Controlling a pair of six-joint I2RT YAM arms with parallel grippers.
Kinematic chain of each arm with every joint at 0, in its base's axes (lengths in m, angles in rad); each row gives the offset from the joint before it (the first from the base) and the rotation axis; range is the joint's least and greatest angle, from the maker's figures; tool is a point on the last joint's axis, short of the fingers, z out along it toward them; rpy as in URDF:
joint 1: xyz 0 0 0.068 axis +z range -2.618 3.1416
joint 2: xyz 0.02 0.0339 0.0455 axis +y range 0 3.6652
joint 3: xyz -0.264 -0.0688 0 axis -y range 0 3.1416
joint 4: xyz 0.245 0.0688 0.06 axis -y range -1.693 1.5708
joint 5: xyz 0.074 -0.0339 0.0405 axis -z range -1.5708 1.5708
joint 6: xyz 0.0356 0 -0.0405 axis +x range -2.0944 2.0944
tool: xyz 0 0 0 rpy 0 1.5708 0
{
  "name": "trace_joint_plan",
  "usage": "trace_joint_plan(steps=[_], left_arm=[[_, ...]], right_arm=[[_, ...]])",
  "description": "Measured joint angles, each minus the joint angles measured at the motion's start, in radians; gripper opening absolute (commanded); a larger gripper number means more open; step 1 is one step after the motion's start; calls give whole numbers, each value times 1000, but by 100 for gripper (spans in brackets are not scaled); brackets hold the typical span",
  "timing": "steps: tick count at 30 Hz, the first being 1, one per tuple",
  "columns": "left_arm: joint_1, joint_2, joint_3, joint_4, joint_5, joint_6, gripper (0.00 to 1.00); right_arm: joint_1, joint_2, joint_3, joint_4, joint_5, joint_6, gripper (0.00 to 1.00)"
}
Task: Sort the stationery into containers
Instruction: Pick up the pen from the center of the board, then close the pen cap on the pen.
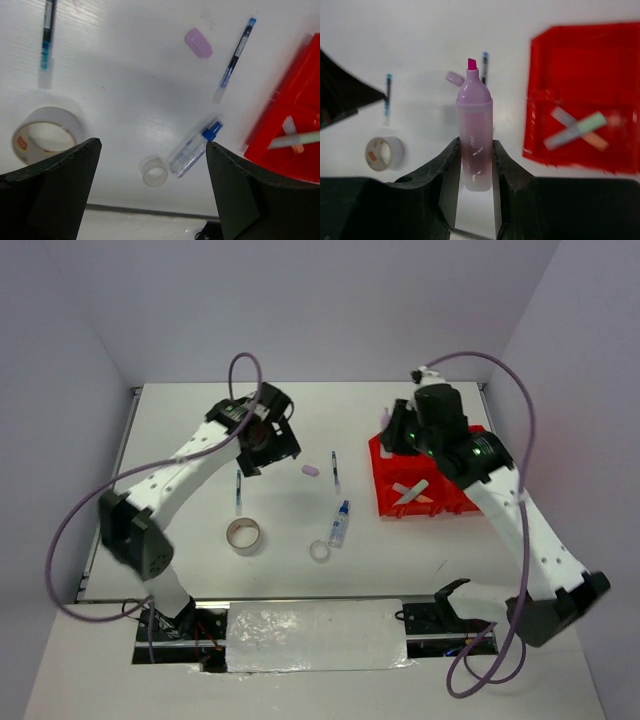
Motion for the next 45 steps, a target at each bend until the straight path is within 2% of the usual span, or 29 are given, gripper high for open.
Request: trace_joint_plan(steps=[5, 9, 17, 27, 37, 45], left_arm=[[-34, 349, 326, -117, -51, -170, 96], [-51, 526, 512, -197, -85, -289, 92], [-56, 586, 489, -206, -84, -414, 89], [-54, 665, 474, -40, -82, -437, 90], [-50, 742, 484, -21, -79, -481, 82], [-47, 744, 452, -25, -74, -484, 69]], right_arm=[[-53, -173, -130, -167, 35, -5, 0], [-53, -247, -209, -224, 13, -8, 0], [-56, -354, -327, -248, -79, -8, 0], [-56, -385, -352, -249, -201, -39, 0], [-56, -398, -352, -248, -234, -76, 0], [-56, -381, -352, -248, -253, -88, 0]])
